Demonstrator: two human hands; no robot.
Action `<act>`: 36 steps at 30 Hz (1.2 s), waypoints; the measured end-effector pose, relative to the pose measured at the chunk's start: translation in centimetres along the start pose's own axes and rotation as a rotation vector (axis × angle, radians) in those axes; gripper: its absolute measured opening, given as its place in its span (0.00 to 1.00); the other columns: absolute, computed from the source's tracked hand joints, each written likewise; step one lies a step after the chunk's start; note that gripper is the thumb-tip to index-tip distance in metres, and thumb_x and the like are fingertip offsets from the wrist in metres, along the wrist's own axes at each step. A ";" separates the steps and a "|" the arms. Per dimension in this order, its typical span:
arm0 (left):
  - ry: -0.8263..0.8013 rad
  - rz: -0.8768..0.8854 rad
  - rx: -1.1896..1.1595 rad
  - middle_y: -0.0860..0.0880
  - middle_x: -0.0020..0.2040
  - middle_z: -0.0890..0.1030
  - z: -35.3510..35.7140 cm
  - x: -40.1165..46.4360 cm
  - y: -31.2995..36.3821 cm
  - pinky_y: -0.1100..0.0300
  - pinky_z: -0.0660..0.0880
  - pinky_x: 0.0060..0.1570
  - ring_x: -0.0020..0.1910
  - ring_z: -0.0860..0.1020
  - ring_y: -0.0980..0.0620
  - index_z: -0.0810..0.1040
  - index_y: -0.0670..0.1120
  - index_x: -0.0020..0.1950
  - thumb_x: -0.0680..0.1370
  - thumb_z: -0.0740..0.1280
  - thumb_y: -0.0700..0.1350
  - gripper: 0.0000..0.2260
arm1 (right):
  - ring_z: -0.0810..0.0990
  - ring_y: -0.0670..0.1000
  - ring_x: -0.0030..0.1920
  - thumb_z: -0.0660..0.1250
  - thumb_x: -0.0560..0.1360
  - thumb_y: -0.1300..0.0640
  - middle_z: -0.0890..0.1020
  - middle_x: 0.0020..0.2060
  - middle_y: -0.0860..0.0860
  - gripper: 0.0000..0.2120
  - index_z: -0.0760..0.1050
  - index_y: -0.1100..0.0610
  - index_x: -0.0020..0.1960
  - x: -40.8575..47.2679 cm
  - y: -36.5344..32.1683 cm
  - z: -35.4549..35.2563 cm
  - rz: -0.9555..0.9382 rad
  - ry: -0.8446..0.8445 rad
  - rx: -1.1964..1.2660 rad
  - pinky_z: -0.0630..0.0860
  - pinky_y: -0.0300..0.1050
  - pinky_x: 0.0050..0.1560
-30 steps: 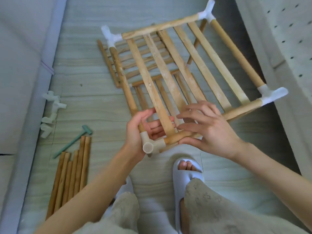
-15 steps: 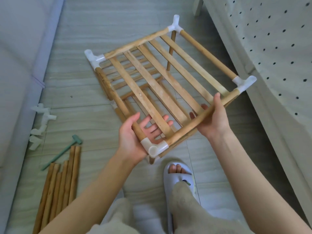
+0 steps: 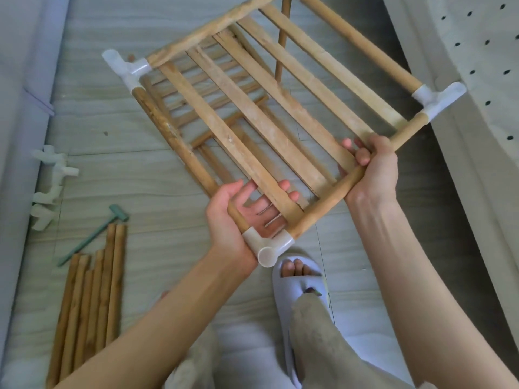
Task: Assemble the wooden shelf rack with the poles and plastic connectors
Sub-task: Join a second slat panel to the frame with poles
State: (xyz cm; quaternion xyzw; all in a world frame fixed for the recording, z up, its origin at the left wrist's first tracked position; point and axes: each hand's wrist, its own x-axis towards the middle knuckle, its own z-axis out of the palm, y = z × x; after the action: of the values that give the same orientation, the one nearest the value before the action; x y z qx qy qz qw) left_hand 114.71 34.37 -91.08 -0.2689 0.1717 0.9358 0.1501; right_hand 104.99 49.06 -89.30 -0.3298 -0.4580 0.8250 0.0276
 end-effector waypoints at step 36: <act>0.359 0.179 1.058 0.41 0.46 0.82 -0.2 0.0 14.8 0.54 0.80 0.28 0.33 0.83 0.48 0.68 0.43 0.58 0.79 0.64 0.44 0.11 | 0.83 0.53 0.37 0.60 0.76 0.62 0.82 0.40 0.59 0.10 0.79 0.63 0.43 -1.9 -6.6 -11.5 0.190 -0.383 -0.765 0.78 0.43 0.39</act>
State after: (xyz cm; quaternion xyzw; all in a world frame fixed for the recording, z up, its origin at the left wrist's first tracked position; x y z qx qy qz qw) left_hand 109.29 21.06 -87.67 -0.2963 0.6622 0.6711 0.1529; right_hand 111.39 60.70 -87.39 -0.1980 -0.6953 0.6410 -0.2578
